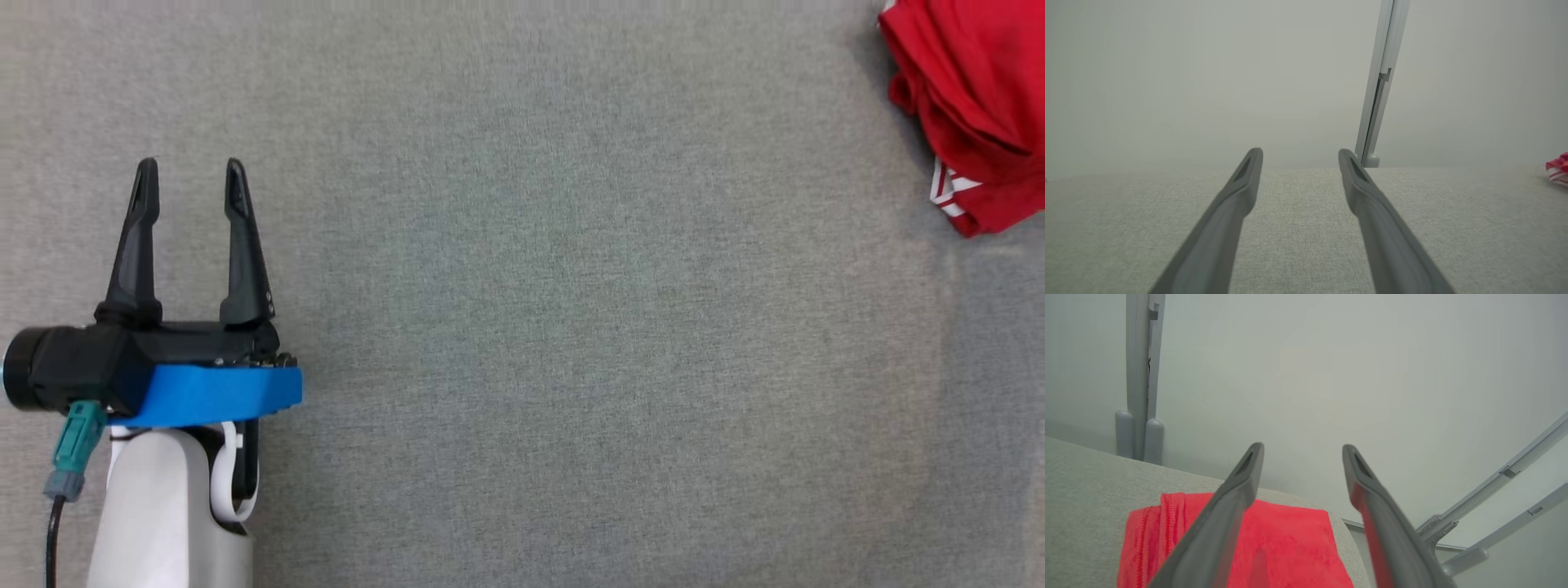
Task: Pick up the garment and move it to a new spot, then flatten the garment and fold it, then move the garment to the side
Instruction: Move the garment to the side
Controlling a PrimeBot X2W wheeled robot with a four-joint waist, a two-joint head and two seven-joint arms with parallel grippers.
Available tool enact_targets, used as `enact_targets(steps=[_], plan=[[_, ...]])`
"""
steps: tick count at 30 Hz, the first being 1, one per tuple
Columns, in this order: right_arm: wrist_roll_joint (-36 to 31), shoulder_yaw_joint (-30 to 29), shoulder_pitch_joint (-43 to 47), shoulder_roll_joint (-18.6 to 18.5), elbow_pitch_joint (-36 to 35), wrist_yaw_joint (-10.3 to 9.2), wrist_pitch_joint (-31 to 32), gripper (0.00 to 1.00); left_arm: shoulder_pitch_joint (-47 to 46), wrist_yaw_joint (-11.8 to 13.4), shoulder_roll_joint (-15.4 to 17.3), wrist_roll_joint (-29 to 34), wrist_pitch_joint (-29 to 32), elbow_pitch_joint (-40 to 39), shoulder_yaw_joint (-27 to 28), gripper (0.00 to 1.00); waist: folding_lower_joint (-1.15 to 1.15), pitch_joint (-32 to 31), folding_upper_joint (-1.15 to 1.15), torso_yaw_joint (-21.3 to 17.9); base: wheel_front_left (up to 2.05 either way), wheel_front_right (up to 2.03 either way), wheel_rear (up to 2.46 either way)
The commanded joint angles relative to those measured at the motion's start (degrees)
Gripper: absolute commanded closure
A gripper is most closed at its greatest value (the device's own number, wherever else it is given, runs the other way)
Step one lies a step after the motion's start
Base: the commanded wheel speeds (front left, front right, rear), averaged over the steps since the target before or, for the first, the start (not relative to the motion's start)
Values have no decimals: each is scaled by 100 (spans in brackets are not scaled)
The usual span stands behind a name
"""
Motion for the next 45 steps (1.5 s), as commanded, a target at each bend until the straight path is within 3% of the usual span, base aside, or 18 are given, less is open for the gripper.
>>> enact_targets(steps=[1, 13, 22, 45], plan=[[24, 79, 167, 149, -143, -3, -70, 0, 113, 4, 4, -20, -25, 24, 70, 0, 1, -183, 0, -51, 0, 0, 0], [425, 658, 1366, 1325, -1006, -2, -178, 0, 835, 65, -56, -67, -24, 218, 286, 0, 1, -1156, 0, 174, 0, 0, 0], [724, 989, 2418, 1739, -1508, -2, -179, 0, 1238, 93, -95, -116, -24, 426, 313, 0, 1, -1764, 0, 358, 0, 0, 0], [604, 77, 4806, 2625, -3014, -2, 39, 0, 1762, 222, -123, -285, -24, 625, 22, 0, 1, -2451, 0, 338, 0, 0, 0]])
